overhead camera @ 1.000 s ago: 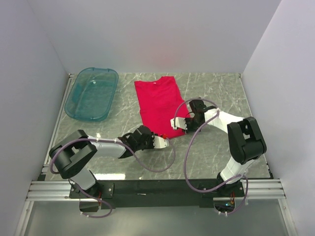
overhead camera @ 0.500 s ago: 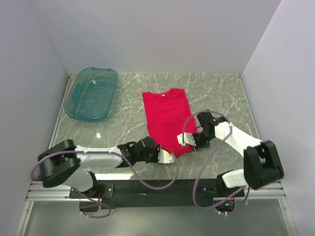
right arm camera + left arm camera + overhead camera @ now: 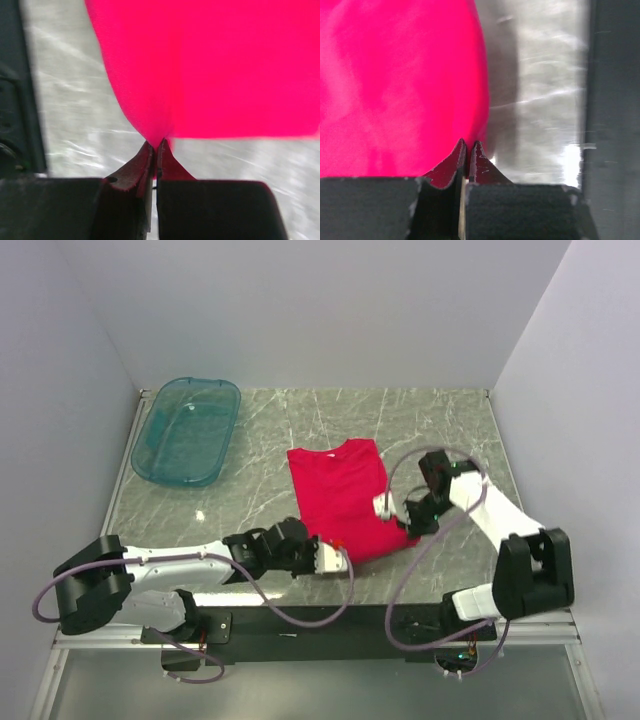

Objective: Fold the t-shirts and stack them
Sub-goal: Fold the tshirt

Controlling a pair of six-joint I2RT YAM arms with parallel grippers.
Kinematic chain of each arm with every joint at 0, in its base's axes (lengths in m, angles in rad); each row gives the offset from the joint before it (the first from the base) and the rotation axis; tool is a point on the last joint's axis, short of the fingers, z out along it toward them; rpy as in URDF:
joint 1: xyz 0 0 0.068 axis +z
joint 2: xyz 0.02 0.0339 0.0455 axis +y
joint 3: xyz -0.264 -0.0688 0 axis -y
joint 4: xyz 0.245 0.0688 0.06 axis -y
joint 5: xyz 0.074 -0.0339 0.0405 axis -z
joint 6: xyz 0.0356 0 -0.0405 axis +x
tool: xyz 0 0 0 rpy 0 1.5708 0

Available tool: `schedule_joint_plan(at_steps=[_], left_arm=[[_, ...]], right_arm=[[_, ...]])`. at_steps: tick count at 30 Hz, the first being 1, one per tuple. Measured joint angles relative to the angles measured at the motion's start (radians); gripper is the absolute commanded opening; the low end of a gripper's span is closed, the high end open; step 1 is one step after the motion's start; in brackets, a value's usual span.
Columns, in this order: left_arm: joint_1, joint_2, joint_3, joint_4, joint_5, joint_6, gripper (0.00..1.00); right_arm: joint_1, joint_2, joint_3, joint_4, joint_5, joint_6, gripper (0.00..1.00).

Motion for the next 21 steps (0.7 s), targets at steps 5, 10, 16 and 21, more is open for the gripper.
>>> schedule_joint_plan(at_steps=[5,10,16,21], left_arm=[[0.208,0.000,0.003,0.036,0.032,0.031,0.00],[0.415,0.082,0.092,0.097,0.071,0.060,0.00],[0.543,0.251,0.226,0.168,0.071,0.070,0.00],[0.600,0.336,0.302,0.213,0.055,0.072,0.00]], right_arm=[[-0.039,0.192,0.285,0.007,-0.031,0.055,0.00],[-0.038,0.407,0.572,0.025,-0.065,0.171,0.00],[-0.032,0.592,0.790,0.119,-0.065,0.358,0.00],[-0.016,0.676,0.883,0.228,-0.027,0.512,0.00]])
